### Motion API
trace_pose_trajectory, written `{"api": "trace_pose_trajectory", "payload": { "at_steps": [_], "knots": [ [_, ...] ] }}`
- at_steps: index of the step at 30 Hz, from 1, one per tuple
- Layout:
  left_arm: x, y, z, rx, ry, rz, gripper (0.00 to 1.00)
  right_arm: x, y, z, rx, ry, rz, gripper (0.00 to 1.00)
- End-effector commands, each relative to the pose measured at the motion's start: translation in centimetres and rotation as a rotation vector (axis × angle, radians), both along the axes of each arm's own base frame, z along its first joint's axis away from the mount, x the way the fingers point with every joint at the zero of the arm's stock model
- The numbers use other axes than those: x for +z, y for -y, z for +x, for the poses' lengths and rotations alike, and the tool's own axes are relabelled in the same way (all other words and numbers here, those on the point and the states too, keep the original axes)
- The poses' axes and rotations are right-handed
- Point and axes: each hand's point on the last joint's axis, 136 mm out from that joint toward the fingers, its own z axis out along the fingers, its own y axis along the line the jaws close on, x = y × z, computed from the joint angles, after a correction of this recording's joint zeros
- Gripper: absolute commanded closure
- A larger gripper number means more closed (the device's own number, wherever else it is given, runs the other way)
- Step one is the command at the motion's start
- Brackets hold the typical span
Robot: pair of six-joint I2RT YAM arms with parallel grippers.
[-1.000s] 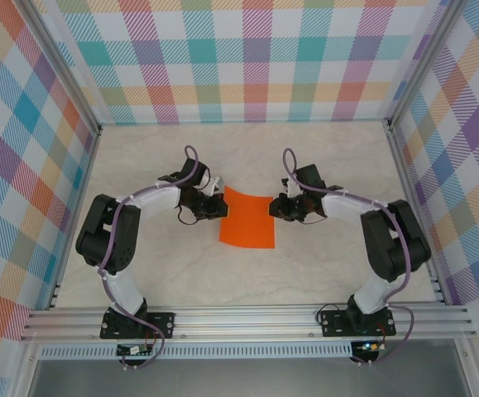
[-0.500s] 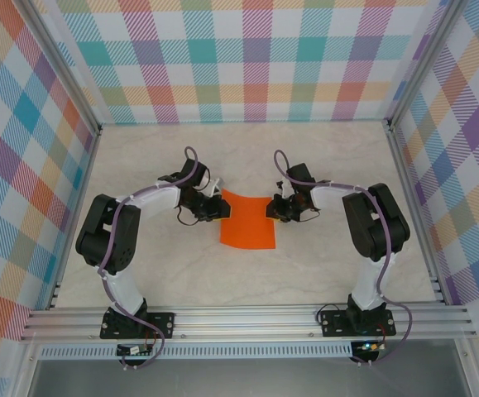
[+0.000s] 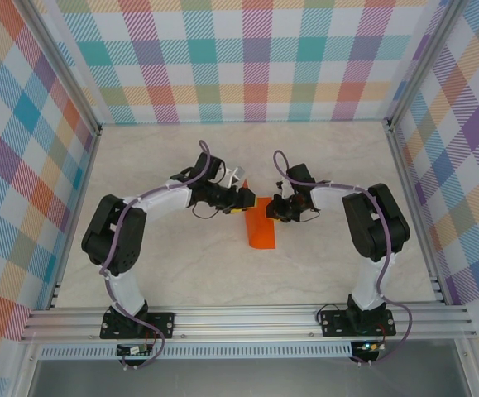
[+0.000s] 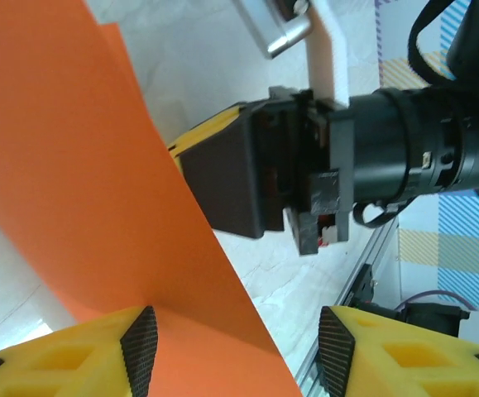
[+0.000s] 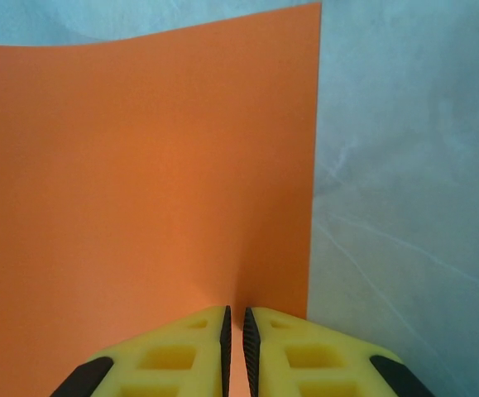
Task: Fold a paper plane with a square sheet of paper (fold left side to right side)
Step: First fold in half a square sheet of paper at the center of the table.
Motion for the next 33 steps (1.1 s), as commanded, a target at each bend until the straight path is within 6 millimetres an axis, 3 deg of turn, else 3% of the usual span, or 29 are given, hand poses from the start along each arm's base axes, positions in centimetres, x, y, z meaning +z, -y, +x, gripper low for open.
{"api": "trace_pose_trajectory", "payload": {
  "at_steps": [1, 10, 13, 21, 27, 33],
  "knots": [
    [-0.7, 1.3, 0.0, -0.015, -0.029, -0.021, 0.43, -2.9, 1.8, -2.8, -0.015, -0.099, -0.087, 0.83],
    [-1.9, 2.4, -0.2, -0.036, -0.052, -0.037, 0.42, 0.6, 0.6, -1.4, -0.001, -0.002, 0.001, 0.8],
    [-2.2, 2.5, -0.2, -0.036, -0.057, -0.032, 0.43, 2.6, 0.7, -0.8, -0.004, 0.04, 0.013, 0.79],
    [-2.9, 2.4, -0.1, -0.027, -0.066, -0.01, 0.46, 7.8, 1.1, -0.6, 0.024, 0.141, 0.026, 0.64],
    [-3.3, 2.3, -0.2, -0.024, -0.074, -0.001, 0.53, 8.0, -0.8, -0.8, 0.045, 0.08, 0.15, 0.55],
    [-3.3, 2.2, -0.2, -0.019, -0.071, 0.004, 0.63, 7.3, -2.5, 0.2, 0.054, 0.039, 0.231, 0.57]
  ]
}}
